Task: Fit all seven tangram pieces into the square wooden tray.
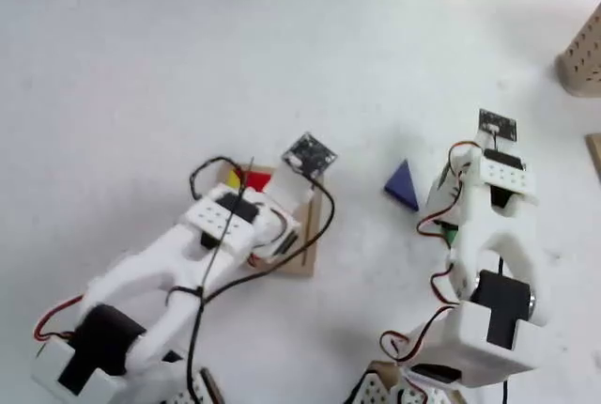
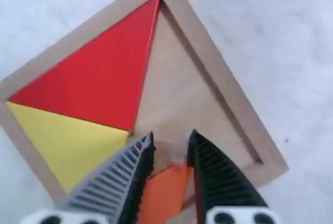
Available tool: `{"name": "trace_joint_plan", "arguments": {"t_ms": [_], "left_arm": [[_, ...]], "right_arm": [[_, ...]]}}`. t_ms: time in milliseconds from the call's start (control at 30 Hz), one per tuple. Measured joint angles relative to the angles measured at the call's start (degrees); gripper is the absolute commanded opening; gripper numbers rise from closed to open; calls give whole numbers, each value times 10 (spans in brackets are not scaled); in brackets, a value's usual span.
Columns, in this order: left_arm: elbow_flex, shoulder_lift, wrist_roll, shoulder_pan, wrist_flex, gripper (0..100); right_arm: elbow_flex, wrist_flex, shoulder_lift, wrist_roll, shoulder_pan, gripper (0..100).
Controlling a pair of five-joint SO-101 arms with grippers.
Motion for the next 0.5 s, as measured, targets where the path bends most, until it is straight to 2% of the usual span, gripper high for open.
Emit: {"name": "trace_joint_plan", "arguments": {"t_ms": [200,500], "left_arm": [[-33,0,1,-1,47,127],[-62,1,1,-1,59,127]], "right_arm": [[0,0,0,0,0,22],[0,0,0,0,0,22]]}}
